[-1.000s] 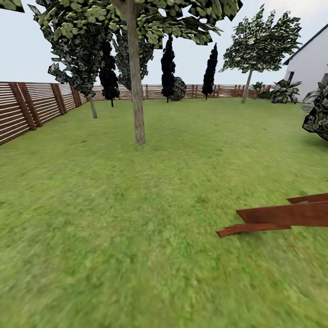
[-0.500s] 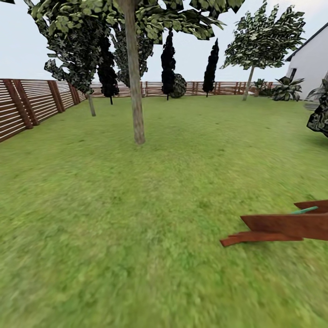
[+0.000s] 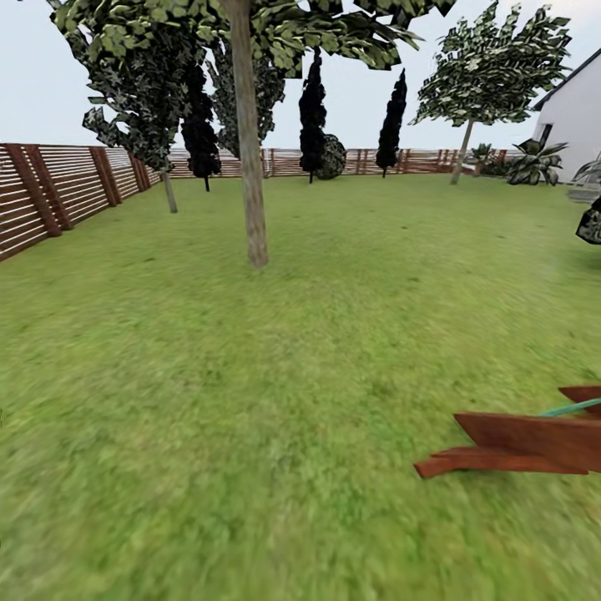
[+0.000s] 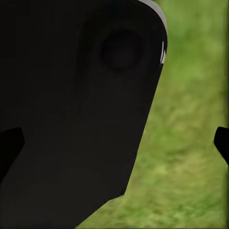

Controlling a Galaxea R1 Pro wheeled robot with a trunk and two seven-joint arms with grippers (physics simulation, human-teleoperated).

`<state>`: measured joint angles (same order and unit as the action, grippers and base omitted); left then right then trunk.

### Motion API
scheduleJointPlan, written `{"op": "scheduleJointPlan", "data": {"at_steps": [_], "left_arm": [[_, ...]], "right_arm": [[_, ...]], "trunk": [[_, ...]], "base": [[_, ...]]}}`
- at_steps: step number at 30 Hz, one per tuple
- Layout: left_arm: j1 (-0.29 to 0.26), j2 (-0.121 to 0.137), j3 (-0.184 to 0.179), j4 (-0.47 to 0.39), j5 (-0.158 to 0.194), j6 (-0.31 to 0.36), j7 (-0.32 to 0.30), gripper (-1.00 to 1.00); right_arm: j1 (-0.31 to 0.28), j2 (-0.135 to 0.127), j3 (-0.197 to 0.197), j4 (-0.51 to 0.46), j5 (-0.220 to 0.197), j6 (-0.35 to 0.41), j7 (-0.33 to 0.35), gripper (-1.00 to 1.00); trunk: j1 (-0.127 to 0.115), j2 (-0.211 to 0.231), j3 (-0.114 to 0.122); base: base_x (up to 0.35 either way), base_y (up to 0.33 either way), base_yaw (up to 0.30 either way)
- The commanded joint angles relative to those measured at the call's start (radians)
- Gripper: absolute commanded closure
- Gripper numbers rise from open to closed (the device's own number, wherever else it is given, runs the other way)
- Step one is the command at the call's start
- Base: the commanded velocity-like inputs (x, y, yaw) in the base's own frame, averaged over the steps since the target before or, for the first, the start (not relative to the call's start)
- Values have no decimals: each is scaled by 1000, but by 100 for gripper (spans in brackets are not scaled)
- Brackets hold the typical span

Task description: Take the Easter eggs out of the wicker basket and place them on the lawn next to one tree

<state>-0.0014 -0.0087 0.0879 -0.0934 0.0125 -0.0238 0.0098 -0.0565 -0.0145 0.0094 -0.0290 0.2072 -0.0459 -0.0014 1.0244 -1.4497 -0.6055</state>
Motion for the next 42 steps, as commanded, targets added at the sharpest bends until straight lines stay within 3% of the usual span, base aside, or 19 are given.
{"op": "scheduleJointPlan", "data": {"at_steps": [1,42], "left_arm": [[0,-1,7,0,1,-2,1,-100],[0,-1,7,0,1,-2,1,-100]], "right_arm": [[-1,0,0,1,6,-3,0,-100],[0,-2,0,2,6,-3,0,-100]], "trunk": [[1,0,0],[1,0,5]], "base": [[326,0,182],[326,0,21]]}}
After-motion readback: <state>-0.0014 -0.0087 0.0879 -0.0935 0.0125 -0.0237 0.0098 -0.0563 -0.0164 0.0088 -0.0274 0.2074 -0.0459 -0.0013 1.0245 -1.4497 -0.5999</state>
